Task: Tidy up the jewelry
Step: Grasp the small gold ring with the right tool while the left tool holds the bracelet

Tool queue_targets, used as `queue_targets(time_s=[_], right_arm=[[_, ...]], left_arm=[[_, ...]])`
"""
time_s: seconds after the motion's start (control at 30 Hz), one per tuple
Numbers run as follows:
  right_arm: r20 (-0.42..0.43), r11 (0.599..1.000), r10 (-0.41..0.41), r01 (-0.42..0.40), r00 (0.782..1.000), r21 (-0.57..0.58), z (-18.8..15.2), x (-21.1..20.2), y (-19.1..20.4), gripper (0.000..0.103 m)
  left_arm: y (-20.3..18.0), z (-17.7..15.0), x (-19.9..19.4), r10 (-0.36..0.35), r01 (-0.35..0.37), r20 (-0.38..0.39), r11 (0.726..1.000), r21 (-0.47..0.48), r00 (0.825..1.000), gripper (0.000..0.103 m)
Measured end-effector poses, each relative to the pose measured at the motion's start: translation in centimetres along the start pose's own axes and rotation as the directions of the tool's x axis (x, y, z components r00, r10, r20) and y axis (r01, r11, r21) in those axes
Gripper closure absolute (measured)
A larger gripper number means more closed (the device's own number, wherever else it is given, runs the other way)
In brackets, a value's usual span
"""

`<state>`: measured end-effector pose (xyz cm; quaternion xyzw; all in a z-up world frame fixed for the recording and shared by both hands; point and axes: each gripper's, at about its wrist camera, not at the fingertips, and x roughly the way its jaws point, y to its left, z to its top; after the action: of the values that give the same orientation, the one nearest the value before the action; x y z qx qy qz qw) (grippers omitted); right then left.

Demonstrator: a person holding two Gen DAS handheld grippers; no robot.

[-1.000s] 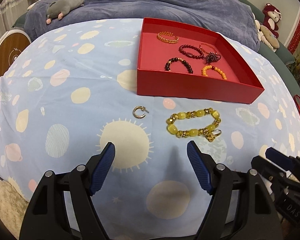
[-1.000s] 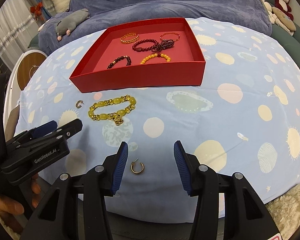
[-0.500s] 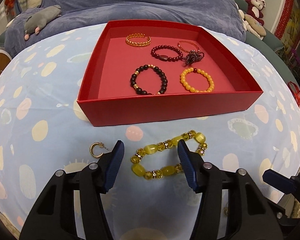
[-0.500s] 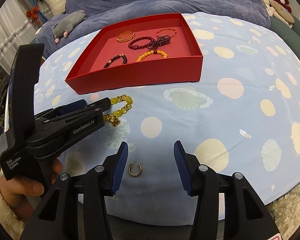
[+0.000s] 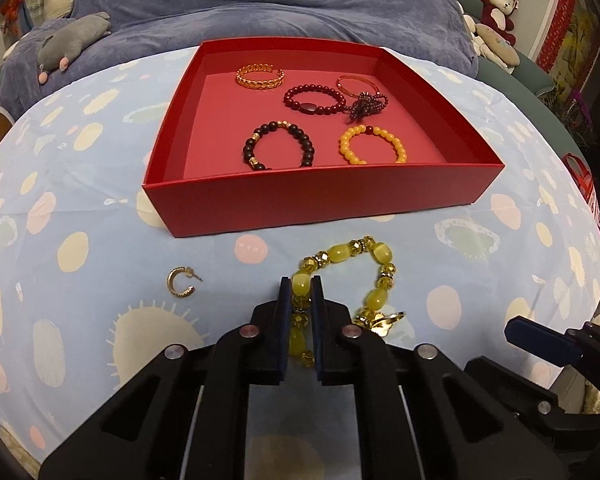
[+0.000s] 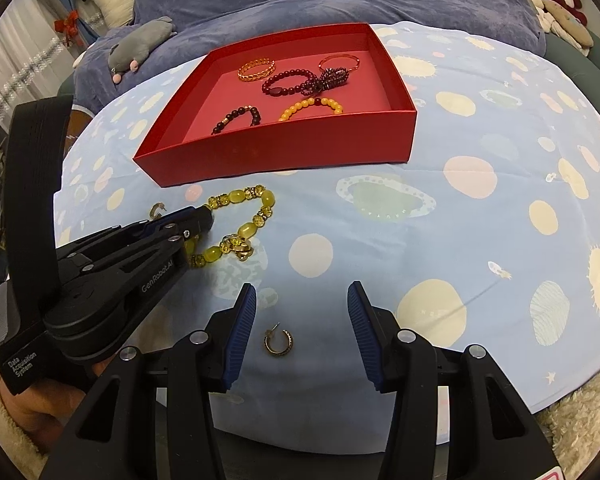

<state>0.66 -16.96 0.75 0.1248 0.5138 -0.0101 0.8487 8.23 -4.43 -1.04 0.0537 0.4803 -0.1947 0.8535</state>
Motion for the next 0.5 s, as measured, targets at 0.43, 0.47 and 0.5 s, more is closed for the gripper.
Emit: queue_targets(time_s=[0.43, 0.47, 0.5], right_arm=[[-0.017, 0.999, 0.031, -0.031, 0.999, -0.035, 0.0, 0.6, 1.1, 0.057], [-0.018, 0.999, 0.034, -0.035, 0.999, -0.040, 0.1, 0.7, 1.2, 0.058], [-0.018, 0.998, 0.037, -0.038, 0.999, -0.045, 0.1, 0.8, 1.4, 0.058]], left_arm=[[2.3, -0.8, -4.7, -0.034, 0.037, 0.033, 0.995, -0.091, 0.999, 0.094], [2.5, -0.9, -4.8, -0.034, 0.037, 0.030, 0.995, -0.093, 0.999, 0.094], [2.6, -1.0, -4.9, -0.034, 0.036, 0.027, 0.995, -0.095, 0.999, 0.094]])
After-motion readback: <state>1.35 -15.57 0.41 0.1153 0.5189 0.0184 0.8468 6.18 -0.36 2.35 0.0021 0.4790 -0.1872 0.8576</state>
